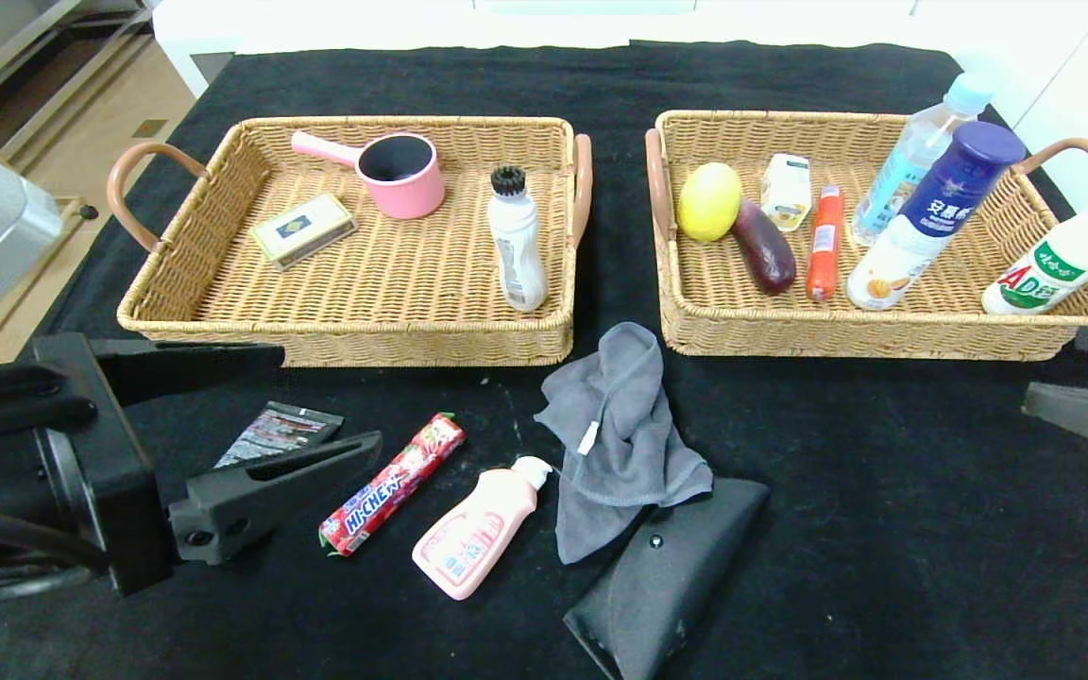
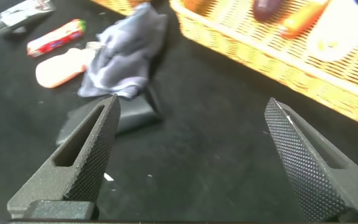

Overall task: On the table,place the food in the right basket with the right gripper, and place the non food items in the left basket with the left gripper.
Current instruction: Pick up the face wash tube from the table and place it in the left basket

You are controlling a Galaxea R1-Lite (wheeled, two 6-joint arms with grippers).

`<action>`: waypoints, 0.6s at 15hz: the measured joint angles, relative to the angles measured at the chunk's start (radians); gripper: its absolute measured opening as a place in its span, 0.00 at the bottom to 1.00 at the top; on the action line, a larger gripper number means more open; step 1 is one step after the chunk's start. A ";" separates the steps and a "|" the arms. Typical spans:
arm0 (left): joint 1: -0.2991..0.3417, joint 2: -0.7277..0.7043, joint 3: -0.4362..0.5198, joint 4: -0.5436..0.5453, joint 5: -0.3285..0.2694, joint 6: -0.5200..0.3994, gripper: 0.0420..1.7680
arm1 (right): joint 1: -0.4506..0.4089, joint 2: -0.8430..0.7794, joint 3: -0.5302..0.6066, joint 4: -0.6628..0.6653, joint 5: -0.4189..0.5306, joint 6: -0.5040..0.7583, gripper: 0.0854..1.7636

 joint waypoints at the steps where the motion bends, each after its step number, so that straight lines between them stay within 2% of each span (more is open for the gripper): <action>1: 0.000 0.002 0.000 0.000 0.000 0.000 0.97 | -0.024 -0.002 0.001 -0.001 0.016 -0.007 0.96; 3: 0.000 0.005 0.000 -0.001 0.000 0.000 0.97 | -0.053 -0.001 0.006 -0.001 0.020 -0.023 0.96; 9: -0.006 -0.001 0.000 0.004 0.001 0.000 0.97 | -0.063 0.008 0.044 0.003 0.020 -0.052 0.96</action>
